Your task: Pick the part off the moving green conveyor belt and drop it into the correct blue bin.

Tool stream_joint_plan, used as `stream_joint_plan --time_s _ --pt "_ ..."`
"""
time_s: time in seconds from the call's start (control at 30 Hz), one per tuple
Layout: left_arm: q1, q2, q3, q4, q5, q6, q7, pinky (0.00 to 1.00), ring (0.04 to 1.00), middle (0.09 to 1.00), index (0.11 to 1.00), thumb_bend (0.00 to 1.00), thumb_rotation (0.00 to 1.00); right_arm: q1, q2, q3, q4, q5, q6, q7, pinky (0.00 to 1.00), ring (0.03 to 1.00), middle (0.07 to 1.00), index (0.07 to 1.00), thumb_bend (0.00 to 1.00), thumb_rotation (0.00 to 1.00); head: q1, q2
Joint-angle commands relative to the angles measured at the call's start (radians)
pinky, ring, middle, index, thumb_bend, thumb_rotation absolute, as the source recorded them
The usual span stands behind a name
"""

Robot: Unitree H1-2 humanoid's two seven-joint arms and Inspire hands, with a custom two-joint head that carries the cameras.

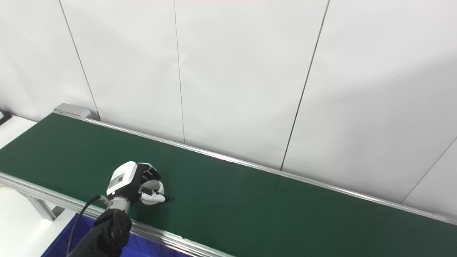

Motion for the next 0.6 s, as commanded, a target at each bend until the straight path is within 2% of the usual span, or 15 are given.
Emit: stream_joint_plan --time_s 0.0,0.07,0.1,0.17,0.27,0.3,0.33,0.43,0.57 --pt "0.007 0.004 0.018 -0.109 -0.002 -0.062 0.047 0.31 0.385 0.485 0.53 0.5 0.0 0.001 0.01 0.001 -0.05 -0.002 -0.014 -0.003 0.72 0.841 0.869 0.888 0.92 0.18 -0.004 0.005" --pt "0.045 0.002 0.021 -0.193 -0.006 -0.122 0.073 0.32 0.393 0.489 0.524 0.5 0.0 0.004 0.01 0.002 -0.057 0.001 -0.022 -0.004 0.71 0.832 0.866 0.884 0.91 0.14 -0.018 0.018" --pt "0.065 -0.002 0.025 -0.239 -0.007 -0.14 0.08 0.33 0.395 0.489 0.523 0.5 0.0 0.007 0.011 0.003 -0.066 -0.005 -0.022 -0.006 0.71 0.829 0.864 0.883 0.91 0.13 -0.04 0.039" --pt "0.101 -0.011 0.03 -0.321 0.002 -0.15 0.083 0.29 0.377 0.47 0.532 0.5 0.0 0.014 0.012 0.005 -0.087 -0.012 -0.008 -0.003 0.7 0.821 0.858 0.876 0.91 0.12 -0.056 0.054" --pt "0.161 -0.013 0.036 -0.421 -0.004 -0.2 0.08 0.25 0.362 0.454 0.537 0.49 0.0 0.025 0.015 0.008 -0.106 0.01 -0.015 0.004 0.71 0.814 0.855 0.88 0.93 0.12 -0.102 0.092" --pt "0.175 -0.014 0.039 -0.439 -0.004 -0.211 0.078 0.25 0.362 0.454 0.537 0.49 0.0 0.028 0.015 0.009 -0.112 0.012 -0.011 0.007 0.71 0.814 0.855 0.881 0.93 0.12 -0.102 0.092" --pt "0.189 -0.016 0.042 -0.46 -0.004 -0.218 0.07 0.25 0.363 0.454 0.536 0.49 0.0 0.033 0.017 0.01 -0.124 0.012 -0.004 0.009 0.72 0.815 0.857 0.882 0.93 0.12 -0.13 0.113" --pt "0.244 -0.014 0.046 -0.515 -0.009 -0.256 0.055 0.26 0.363 0.454 0.537 0.49 0.0 0.045 0.023 0.012 -0.15 0.001 0.009 0.014 0.72 0.816 0.858 0.873 0.95 0.11 -0.163 0.131" --pt "0.306 -0.005 0.059 -0.524 -0.047 -0.331 0.045 0.3 0.383 0.454 0.533 0.5 0.0 0.059 0.028 0.015 -0.185 -0.007 0.026 0.021 0.73 0.817 0.856 0.869 0.97 0.14 -0.207 0.167"
